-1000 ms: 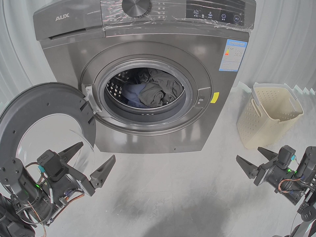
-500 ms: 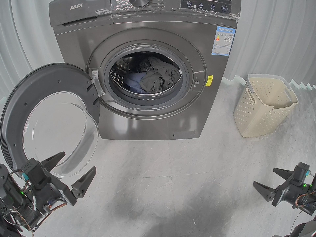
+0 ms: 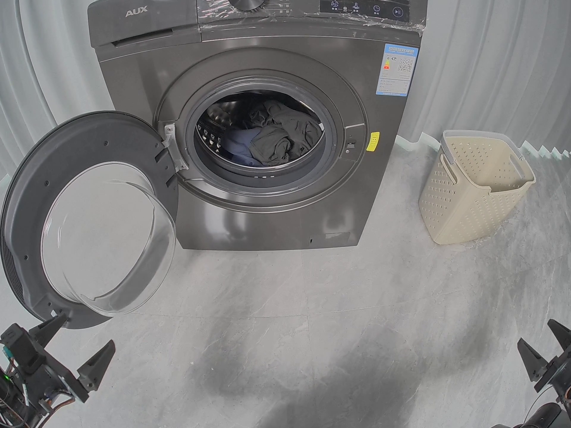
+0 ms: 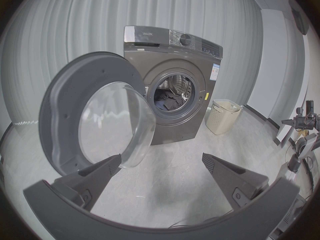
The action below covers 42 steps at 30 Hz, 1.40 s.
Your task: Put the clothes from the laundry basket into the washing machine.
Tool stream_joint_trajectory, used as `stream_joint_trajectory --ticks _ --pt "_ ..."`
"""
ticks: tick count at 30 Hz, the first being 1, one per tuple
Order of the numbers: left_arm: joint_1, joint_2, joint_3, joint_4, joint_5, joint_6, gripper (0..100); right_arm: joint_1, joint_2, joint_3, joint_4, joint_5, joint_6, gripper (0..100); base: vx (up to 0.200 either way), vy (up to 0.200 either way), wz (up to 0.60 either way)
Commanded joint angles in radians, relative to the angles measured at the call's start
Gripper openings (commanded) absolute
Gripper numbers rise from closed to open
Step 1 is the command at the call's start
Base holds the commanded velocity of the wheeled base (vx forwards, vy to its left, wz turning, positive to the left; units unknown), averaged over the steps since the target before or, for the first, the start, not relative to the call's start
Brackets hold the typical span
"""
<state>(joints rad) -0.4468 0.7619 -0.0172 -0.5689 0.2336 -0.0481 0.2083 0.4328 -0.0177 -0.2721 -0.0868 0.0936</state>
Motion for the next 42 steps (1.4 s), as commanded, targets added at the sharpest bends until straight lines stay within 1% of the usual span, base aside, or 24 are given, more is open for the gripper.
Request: stream_joint_trajectory --ticks 1,4,5,6,8,9,10,11,12,14,17,18,19,20,21,22,23,24,26,27,28,30,36,42 --pt "0.194 -0.464 0.017 0.294 -0.109 -0.012 100 -0.156 -0.361 0.013 0.222 0.048 -0.035 100 0.000 0.200 0.00" --pt "0.287 -0.648 0.017 0.443 -0.171 -0.012 100 -0.216 -0.388 0.007 0.237 0.102 -0.034 100 0.000 0.200 0.00" --pt "0.310 -0.679 0.017 0.492 -0.181 -0.010 100 -0.221 -0.390 0.007 0.238 0.098 -0.038 100 0.000 0.200 0.00" --pt "0.323 -0.682 0.016 0.514 -0.178 -0.018 100 -0.224 -0.390 0.007 0.240 0.093 -0.048 100 0.000 0.200 0.00" --pt "0.341 -0.670 0.017 0.500 -0.158 -0.016 100 -0.222 -0.390 0.007 0.237 0.071 -0.083 100 0.000 0.000 0.00" --pt "0.356 -0.671 0.017 0.494 -0.155 -0.015 100 -0.221 -0.391 0.007 0.235 0.056 -0.086 100 0.000 0.000 0.00" --pt "0.382 -0.674 0.017 0.494 -0.155 -0.004 100 -0.221 -0.391 0.008 0.234 0.045 -0.086 100 0.000 0.000 0.00" --pt "0.428 -0.693 0.017 0.495 -0.171 -0.010 100 -0.221 -0.391 0.007 0.237 0.044 -0.087 100 0.000 0.000 0.00" --pt "0.476 -0.714 0.017 0.497 -0.197 -0.003 100 -0.221 -0.394 0.007 0.240 0.042 -0.087 100 0.000 0.000 0.00" --pt "0.476 -0.717 0.017 0.497 -0.218 0.008 100 -0.219 -0.399 0.007 0.240 0.045 -0.087 100 0.000 0.000 0.00" --pt "0.470 -0.722 0.017 0.498 -0.218 0.002 100 -0.219 -0.404 0.007 0.241 0.042 -0.087 100 0.000 0.000 0.00" --pt "0.462 -0.737 0.017 0.501 -0.214 0.004 100 -0.219 -0.405 0.008 0.240 0.018 -0.081 100 0.000 0.000 0.00" --pt "0.462 -0.737 0.017 0.501 -0.214 0.004 100 -0.219 -0.405 0.008 0.240 0.018 -0.081 100 0.000 0.000 0.00" --pt "0.456 -0.762 0.014 0.529 -0.180 0.030 100 -0.219 -0.405 0.005 0.245 -0.042 -0.066 100 0.000 0.000 0.00" --pt "0.454 -0.762 0.014 0.529 -0.177 0.033 100 -0.219 -0.405 0.005 0.248 -0.050 -0.064 100 0.000 0.000 0.00" --pt "0.453 -0.762 0.016 0.532 -0.175 0.022 100 -0.218 -0.408 0.005 0.252 -0.047 -0.068 100 0.000 0.000 0.00" --pt "0.453 -0.762 0.017 0.555 -0.183 0.031 100 -0.218 -0.411 0.005 0.251 -0.033 -0.069 100 0.000 0.000 0.00" --pt "0.451 -0.762 0.016 0.570 -0.203 0.040 100 -0.218 -0.416 0.008 0.258 0.019 -0.058 100 0.000 0.000 0.00" --pt "0.451 -0.762 0.016 0.575 -0.224 0.045 100 -0.214 -0.419 0.016 0.269 0.110 -0.078 100 0.000 0.000 0.00" --pt "0.451 -0.762 0.016 0.572 -0.227 0.045 100 -0.213 -0.420 0.016 0.272 0.128 -0.094 100 0.000 0.000 0.00" --pt "0.451 -0.762 0.016 0.572 -0.229 0.042 100 -0.214 -0.420 0.016 0.274 0.131 -0.109 100 0.000 0.200 0.00" --pt "0.450 -0.762 0.016 0.572 -0.231 0.036 100 -0.218 -0.419 0.016 0.274 0.133 -0.114 100 0.000 0.200 0.00" --pt "0.450 -0.762 0.014 0.574 -0.231 0.020 100 -0.216 -0.420 0.016 0.274 0.131 -0.109 100 0.000 0.200 0.00" --pt "0.450 -0.762 0.014 0.574 -0.231 0.022 100 -0.216 -0.420 0.016 0.274 0.131 -0.110 100 0.000 0.200 0.00"
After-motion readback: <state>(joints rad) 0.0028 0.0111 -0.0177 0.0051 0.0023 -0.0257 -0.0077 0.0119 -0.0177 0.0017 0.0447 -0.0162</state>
